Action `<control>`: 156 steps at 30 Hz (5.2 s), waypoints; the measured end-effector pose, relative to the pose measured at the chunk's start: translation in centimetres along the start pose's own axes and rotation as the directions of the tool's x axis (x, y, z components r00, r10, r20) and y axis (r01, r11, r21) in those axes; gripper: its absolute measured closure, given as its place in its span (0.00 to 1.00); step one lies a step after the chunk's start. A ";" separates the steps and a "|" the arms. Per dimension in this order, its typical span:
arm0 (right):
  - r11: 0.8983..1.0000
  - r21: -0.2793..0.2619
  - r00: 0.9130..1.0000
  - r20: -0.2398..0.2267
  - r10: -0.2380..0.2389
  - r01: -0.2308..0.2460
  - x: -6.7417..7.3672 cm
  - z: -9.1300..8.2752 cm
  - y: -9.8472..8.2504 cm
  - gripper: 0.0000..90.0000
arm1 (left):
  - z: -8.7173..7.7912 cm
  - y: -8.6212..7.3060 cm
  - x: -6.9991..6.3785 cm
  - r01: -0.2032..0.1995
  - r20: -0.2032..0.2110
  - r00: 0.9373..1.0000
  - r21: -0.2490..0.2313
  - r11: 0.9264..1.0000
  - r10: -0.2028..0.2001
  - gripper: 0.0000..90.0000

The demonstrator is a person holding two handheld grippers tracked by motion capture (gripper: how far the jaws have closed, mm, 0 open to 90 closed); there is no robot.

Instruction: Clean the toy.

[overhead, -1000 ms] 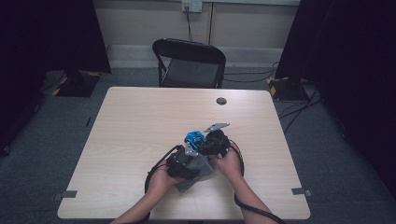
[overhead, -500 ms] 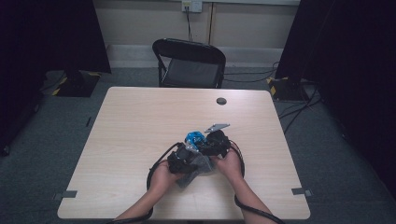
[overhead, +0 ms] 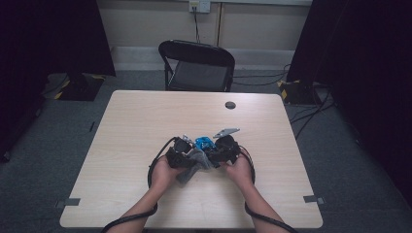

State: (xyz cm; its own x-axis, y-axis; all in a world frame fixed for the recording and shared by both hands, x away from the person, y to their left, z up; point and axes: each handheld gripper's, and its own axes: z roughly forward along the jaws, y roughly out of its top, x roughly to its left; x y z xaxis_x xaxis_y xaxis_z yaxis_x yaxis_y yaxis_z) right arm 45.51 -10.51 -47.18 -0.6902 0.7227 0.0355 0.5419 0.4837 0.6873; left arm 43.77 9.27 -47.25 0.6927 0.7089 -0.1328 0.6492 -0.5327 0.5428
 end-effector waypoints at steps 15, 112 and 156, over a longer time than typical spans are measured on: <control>1.000 0.009 1.000 -0.003 -0.006 0.006 0.0 0.0 0.1 0.49 | -0.2 0.8 2.6 0.064 -0.053 0.997 0.010 0.998 -0.063 0.84; 1.000 0.008 1.000 -0.006 -0.013 0.013 -0.1 -0.2 -0.1 0.49 | -1.8 -2.3 -6.2 -0.119 0.186 0.975 -0.021 0.993 0.121 0.84; 1.000 -0.003 1.000 0.000 -0.007 0.007 0.0 -0.3 -0.3 0.49 | -0.7 -1.8 -1.9 -0.004 0.082 0.997 -0.046 0.999 0.008 0.84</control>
State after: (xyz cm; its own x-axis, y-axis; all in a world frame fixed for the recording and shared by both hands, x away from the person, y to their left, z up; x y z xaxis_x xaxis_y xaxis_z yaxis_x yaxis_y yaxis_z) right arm 45.19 -10.77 -47.22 -0.6944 0.7189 0.0308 0.5355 0.4876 0.6896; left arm 41.02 9.19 -47.39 0.7210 0.6646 -0.1959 0.6313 -0.5135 0.5812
